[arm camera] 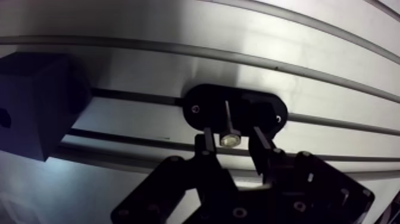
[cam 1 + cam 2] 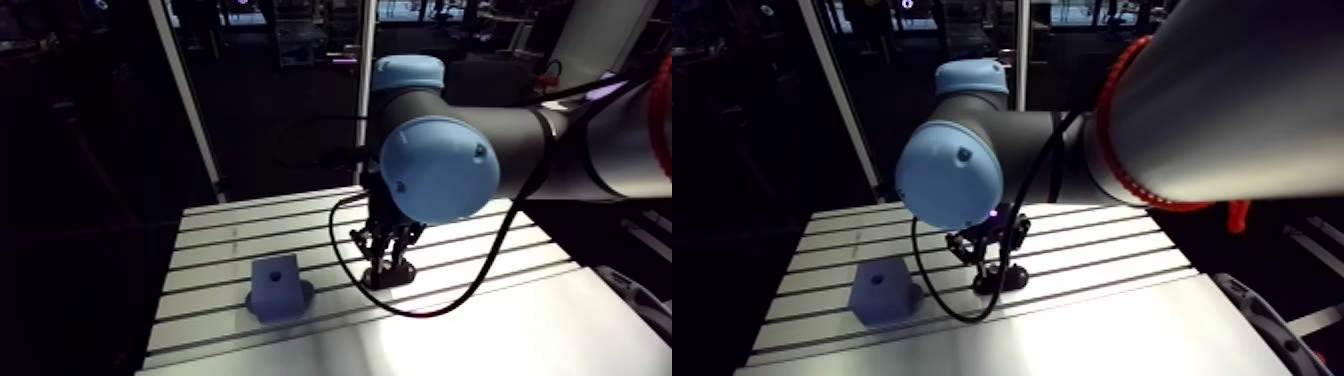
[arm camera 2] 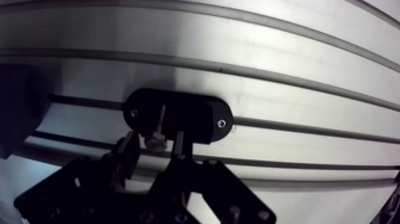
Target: Pick up the M10 bolt and insert it into the hex recess until seated.
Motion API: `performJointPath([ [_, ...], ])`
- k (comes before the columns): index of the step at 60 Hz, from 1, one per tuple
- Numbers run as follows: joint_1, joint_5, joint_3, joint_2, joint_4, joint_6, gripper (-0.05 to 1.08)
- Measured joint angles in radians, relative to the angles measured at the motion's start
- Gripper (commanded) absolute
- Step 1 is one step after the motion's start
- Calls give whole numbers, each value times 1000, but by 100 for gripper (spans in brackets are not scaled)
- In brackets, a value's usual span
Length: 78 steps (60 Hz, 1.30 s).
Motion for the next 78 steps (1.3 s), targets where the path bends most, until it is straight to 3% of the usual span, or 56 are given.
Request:
performJointPath([
  [78,0,0,-1,0,0,-1,68],
])
